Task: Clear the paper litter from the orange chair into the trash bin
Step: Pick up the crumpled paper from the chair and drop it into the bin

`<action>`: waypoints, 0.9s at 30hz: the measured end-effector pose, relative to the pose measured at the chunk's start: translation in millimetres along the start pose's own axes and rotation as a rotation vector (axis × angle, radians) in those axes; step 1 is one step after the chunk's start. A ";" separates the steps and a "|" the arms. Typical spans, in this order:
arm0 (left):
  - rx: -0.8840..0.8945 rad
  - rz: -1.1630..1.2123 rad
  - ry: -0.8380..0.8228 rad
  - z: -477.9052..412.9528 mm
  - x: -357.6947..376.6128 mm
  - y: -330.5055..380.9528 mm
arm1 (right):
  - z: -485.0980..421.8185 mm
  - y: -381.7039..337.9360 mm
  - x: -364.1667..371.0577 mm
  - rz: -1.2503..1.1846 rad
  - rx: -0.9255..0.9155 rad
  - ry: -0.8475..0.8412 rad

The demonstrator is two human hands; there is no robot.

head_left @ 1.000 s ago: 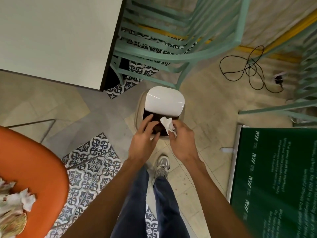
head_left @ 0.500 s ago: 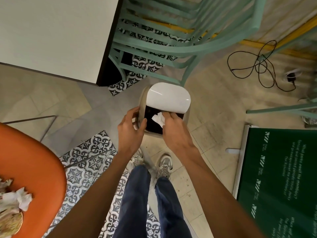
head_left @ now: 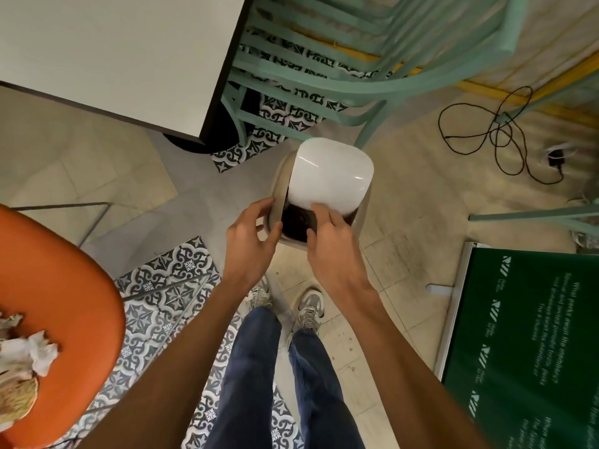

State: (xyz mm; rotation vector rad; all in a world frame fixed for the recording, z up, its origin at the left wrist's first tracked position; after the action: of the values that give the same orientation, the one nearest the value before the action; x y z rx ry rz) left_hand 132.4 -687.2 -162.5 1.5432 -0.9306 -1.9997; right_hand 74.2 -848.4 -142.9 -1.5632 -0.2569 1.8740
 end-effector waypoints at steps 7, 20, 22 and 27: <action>-0.036 -0.019 0.034 30.4 -32.7 -14.5 | 23.1 -19.0 -12.8 0.015 -0.025 0.062; -0.091 -0.061 0.235 110.9 -203.9 -106.1 | 85.2 -153.2 60.0 -0.128 -0.075 0.021; -0.107 -0.065 0.247 126.4 -235.9 -136.4 | 95.3 -178.6 87.2 -0.144 -0.074 -0.007; -0.191 -0.108 0.327 178.7 -323.2 -219.0 | 126.8 -253.5 164.7 -0.171 -0.110 -0.093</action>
State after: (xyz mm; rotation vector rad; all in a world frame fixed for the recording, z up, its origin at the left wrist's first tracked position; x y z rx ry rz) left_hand 61.8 -270.9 -84.5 1.7697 -0.5221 -1.7721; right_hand 40.6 -524.8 -102.4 -1.4772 -0.5274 1.8267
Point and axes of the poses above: each hand's wrist, its own z-axis away from the middle knuckle, its own x-axis out of the palm, y = z × x, the point moved 10 cm from there along -z, towards the middle knuckle, and after that the axes turned 4 degrees about -z, right-handed, at the moved point
